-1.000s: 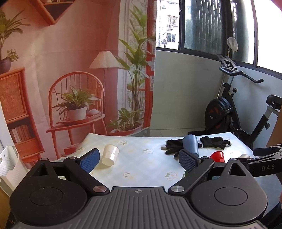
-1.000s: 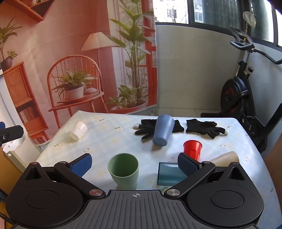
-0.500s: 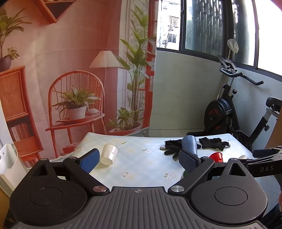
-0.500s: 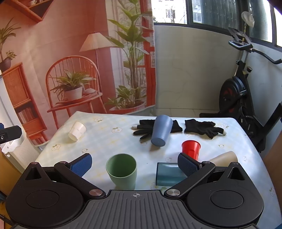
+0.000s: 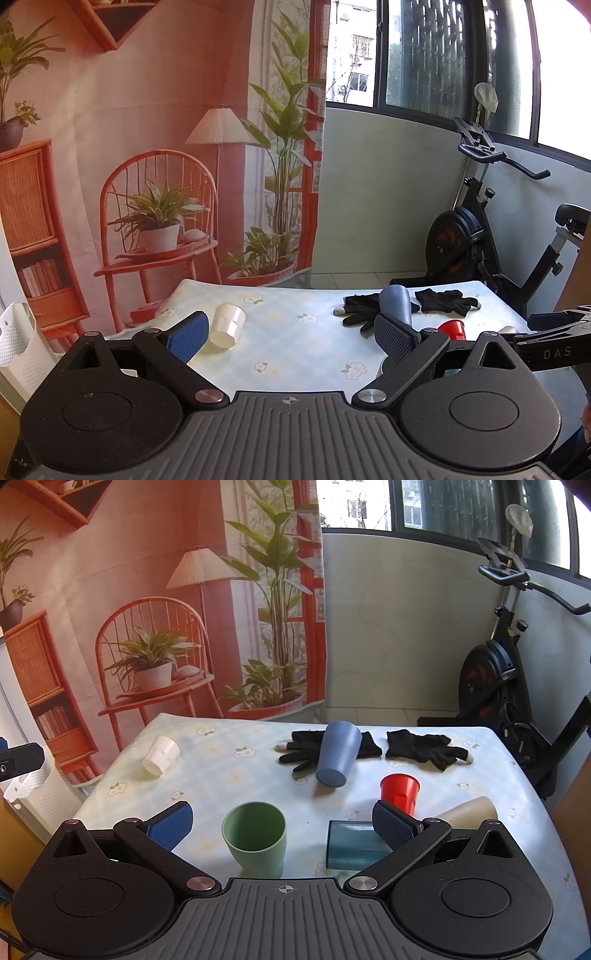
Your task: Flip cup upright
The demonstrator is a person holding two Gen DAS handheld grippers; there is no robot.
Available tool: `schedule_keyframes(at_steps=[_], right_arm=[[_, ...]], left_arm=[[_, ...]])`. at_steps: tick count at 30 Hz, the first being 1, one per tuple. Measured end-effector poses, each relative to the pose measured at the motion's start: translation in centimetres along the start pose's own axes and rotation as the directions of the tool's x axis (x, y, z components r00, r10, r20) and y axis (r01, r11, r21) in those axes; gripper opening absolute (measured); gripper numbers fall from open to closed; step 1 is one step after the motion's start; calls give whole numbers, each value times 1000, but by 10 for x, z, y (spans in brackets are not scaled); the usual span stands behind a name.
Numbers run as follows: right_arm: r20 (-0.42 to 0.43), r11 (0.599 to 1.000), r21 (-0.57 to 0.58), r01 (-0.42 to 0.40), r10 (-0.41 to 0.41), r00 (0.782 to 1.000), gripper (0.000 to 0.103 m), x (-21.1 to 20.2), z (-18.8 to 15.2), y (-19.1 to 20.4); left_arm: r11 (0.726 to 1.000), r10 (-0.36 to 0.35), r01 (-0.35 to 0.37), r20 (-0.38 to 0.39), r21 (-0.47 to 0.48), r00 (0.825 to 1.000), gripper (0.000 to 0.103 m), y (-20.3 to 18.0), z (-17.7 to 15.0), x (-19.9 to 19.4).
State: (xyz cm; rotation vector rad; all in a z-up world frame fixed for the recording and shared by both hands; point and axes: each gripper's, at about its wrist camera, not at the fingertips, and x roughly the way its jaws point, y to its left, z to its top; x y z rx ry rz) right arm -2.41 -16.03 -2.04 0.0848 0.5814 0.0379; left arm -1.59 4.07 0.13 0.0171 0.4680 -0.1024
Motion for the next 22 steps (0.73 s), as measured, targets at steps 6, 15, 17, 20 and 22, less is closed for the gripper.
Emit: schedule_keyframes(at_steps=[6,15,17,20,22], right_arm=[[1,1000,0,0,0,1000,103,0,0,0],[-2,1000,0,2,-2,1000,103,0,-2,1],[-4,1000,1,2,-2,1000,103,0,-2,0],[-4,1000,0,1,-1,1000,103,0,-5,1],[-4,1000,1,0,0,1000,103,0,-5,1]], left_arm=[[1000,-7,7,-2,3,1000,98,0,0,0],[1000,-15,15,-4,8,1000,98,0,-1,1],[1000,-16,16,-3,8,1000,98,0,-1,1],[1000,-16,16,0,6,1000,98,0,-1,1],[1000,-14,14,-2,3,1000,98,1,0,2]])
